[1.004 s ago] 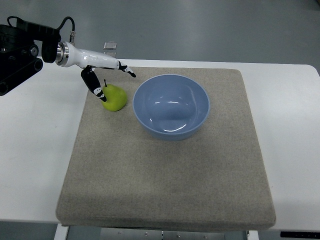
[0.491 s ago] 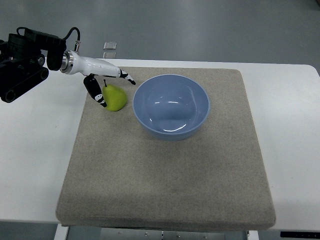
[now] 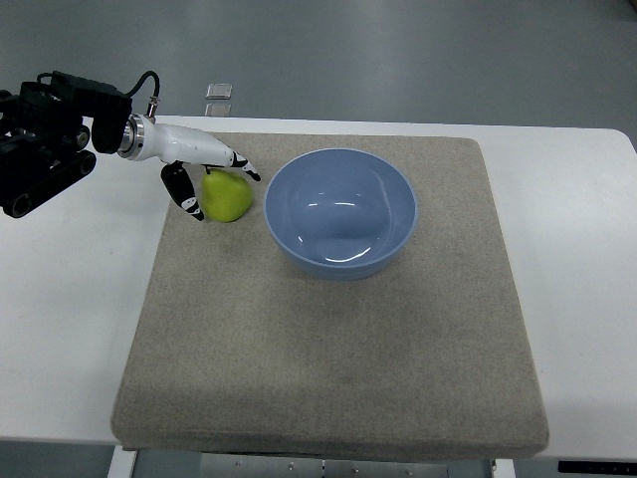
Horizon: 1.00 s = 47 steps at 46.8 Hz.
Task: Place pear in bowl with left hand
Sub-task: 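Close the left hand fingers around the green pear, then lift the pear with the left hand and carry it over the bowl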
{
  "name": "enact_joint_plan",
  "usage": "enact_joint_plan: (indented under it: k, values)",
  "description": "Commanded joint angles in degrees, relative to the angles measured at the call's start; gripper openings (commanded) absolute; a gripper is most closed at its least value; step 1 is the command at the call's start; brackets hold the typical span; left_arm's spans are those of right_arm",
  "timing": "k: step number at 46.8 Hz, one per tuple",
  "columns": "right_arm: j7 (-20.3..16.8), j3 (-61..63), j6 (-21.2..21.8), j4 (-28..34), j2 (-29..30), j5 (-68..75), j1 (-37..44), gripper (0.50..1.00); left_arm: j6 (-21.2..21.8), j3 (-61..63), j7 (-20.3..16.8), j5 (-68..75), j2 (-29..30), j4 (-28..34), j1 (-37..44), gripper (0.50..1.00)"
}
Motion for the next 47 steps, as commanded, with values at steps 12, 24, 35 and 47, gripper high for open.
enact_joint_plan:
  k: [12,24,35,47]
  values:
    - [0.0,0.0,0.0,0.0,0.0,0.0,0.0,0.926,0.5,-0.1,0.0,-0.1,-0.3,0.1,0.8,0.844]
    - [0.0,0.0,0.0,0.0,0.0,0.0,0.0,0.926,0.7,-0.1,0.1,-0.2,-0.4,1.3,1.2,0.568]
    - [0.0,0.0,0.0,0.0,0.0,0.0,0.0,0.926,1.0,-1.0,0.2,-1.1,-1.3,2.3,1.2,0.500]
    - [0.0,0.0,0.0,0.0,0.0,0.0,0.0,0.926,1.0,-1.3,0.1,-1.4,-1.3,2.4,1.1,0.500]
